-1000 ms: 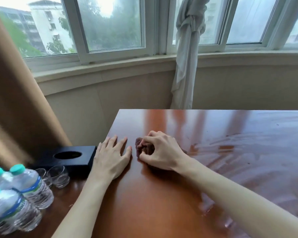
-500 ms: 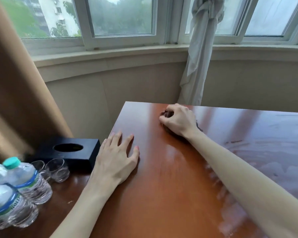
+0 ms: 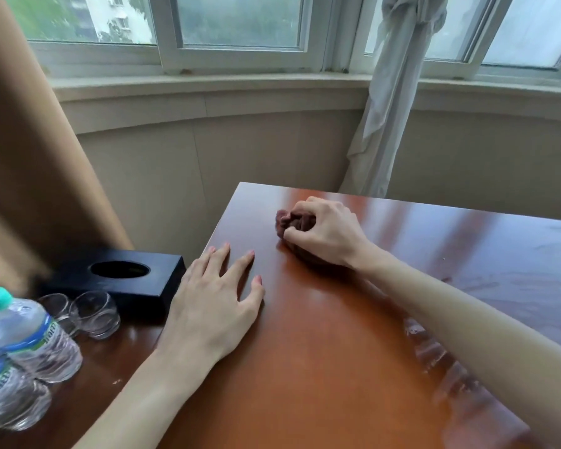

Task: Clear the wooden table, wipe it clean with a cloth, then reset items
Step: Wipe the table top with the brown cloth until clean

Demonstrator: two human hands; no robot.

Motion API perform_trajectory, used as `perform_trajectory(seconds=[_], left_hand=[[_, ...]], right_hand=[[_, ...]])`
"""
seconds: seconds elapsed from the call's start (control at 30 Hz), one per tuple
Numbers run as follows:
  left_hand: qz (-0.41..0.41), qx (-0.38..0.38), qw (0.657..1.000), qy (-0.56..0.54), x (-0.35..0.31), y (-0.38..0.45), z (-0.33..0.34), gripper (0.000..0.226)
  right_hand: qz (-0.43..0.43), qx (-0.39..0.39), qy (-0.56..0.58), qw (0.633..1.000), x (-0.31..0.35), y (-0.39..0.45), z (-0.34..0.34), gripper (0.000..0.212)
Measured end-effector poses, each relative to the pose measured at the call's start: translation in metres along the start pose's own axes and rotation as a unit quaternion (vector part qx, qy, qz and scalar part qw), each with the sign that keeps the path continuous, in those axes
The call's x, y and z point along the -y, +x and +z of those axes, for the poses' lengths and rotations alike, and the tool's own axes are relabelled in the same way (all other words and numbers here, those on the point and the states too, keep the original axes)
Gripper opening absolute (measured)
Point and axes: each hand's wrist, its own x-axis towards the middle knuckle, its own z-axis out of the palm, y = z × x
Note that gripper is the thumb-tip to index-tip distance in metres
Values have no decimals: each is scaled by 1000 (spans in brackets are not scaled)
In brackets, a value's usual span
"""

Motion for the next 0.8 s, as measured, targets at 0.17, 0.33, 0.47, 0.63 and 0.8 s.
perform_trajectory(seconds=[0.17, 0.33, 0.47, 0.63, 0.8], left_hand=[[0, -12, 1000, -4, 2, 0, 1, 71], [-3, -11, 1000, 5, 2, -1, 3, 77], [-4, -17, 1000, 3, 0, 0, 4, 73], [4, -25, 993, -117, 8, 3, -7, 51], [-84, -113, 953, -267, 27, -27, -55, 39]], right_hand=[[129, -82, -26, 988, -15, 103, 23, 25], [-20, 11, -22, 1000, 32, 97, 49, 22], [-90, 58, -17, 994, 4, 86, 31, 30], [-9, -1, -23, 1000, 48, 125, 61, 28], [-101, 58, 12, 993, 110, 25, 58, 27]])
